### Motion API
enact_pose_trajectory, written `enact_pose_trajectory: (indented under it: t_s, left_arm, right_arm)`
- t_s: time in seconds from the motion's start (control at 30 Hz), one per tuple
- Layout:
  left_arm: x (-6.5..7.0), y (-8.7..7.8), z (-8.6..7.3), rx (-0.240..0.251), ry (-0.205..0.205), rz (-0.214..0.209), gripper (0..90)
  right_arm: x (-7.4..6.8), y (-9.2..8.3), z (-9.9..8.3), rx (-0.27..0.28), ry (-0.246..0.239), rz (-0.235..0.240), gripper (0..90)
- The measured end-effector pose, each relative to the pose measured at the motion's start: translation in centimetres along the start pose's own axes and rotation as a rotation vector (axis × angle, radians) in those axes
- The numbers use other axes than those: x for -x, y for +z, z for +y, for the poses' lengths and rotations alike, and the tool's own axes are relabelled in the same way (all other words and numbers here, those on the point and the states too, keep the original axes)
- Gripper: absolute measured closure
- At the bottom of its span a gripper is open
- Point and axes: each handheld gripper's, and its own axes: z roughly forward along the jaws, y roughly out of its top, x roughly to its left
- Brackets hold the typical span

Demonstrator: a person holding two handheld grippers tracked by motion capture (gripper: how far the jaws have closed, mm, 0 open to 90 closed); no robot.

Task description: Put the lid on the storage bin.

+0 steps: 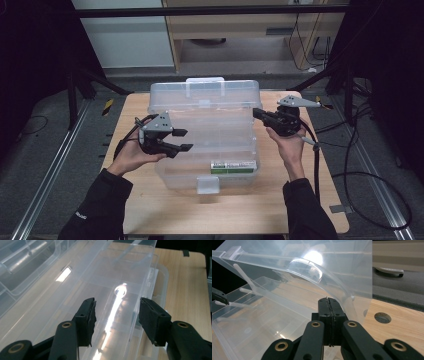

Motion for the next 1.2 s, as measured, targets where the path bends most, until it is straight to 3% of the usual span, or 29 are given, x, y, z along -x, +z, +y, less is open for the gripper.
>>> enact_pose_trajectory:
  t_s: [0.13, 0.33, 0.63, 1.03, 1.2]
  left_arm:
    - [0.2, -0.2, 0.0, 0.012, -0.009, 0.017, 47.2]
    - [0.5, -0.7, -0.1, 0.083, -0.032, 0.073, 44.6]
    - [0.9, -2.0, -1.4, 0.188, -0.123, 0.185, 40.4]
    - [0.4, -4.9, -4.3, 0.260, -0.243, 0.347, 41.4]
    - [0.1, -5.8, -5.3, 0.280, -0.280, 0.394, 41.3]
  right_arm:
    - [0.0, 0.0, 0.0, 0.000, -0.001, 0.000, 90.0]
    - [-0.1, 0.0, 0.0, -0.002, -0.003, -0.003, 90.0]
    - [0.0, -0.3, -0.1, -0.008, -0.008, -0.010, 90.0]
    - [-0.1, -0.5, -0.4, -0.009, -0.005, -0.011, 90.0]
    - [0.2, -0.4, -0.9, -0.013, 0.001, -0.011, 90.0]
